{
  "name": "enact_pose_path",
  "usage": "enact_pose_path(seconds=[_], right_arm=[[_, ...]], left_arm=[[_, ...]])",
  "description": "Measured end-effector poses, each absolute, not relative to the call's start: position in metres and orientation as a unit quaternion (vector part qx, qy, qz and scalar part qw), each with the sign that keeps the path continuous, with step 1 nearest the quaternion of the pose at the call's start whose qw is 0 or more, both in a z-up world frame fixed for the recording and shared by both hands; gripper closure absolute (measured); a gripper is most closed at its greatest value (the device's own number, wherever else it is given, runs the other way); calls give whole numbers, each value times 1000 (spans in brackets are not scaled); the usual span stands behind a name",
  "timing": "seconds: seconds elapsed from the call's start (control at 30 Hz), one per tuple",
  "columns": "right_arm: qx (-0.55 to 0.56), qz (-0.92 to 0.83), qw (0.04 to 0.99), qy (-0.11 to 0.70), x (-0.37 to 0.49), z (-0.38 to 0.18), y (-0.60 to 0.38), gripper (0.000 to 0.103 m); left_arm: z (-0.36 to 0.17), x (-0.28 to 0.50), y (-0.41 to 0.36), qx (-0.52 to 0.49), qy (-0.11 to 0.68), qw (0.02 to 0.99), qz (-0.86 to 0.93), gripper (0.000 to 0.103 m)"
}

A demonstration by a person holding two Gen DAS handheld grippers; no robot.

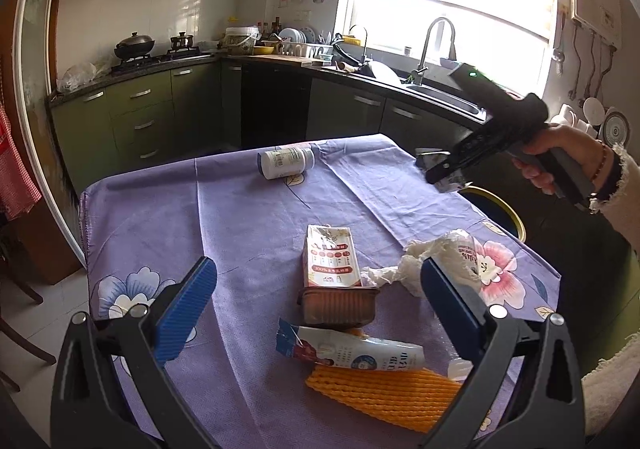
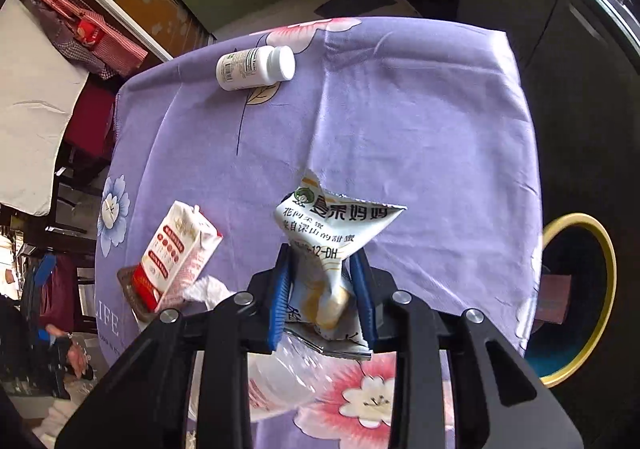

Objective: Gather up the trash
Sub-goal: 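Carry the snack wrapper over the bin with the right tool and release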

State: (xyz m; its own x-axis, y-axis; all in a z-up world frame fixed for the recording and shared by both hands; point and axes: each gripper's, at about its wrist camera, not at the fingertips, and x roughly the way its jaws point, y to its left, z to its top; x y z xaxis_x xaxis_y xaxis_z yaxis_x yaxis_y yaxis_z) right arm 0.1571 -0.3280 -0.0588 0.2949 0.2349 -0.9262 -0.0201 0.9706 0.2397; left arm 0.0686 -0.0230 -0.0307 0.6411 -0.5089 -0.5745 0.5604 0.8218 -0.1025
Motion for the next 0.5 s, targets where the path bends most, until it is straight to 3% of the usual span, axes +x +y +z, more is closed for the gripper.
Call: enact_pose_path(seconds=[0.2, 0.5], right_arm=[[137, 4, 812, 567, 88, -51, -440, 73], [135, -100, 783, 598, 84, -114, -557, 71]], left_arm=[[-31, 56, -48, 56, 310, 894, -319, 6], [-32, 32, -103, 87, 332, 857, -384, 6]])
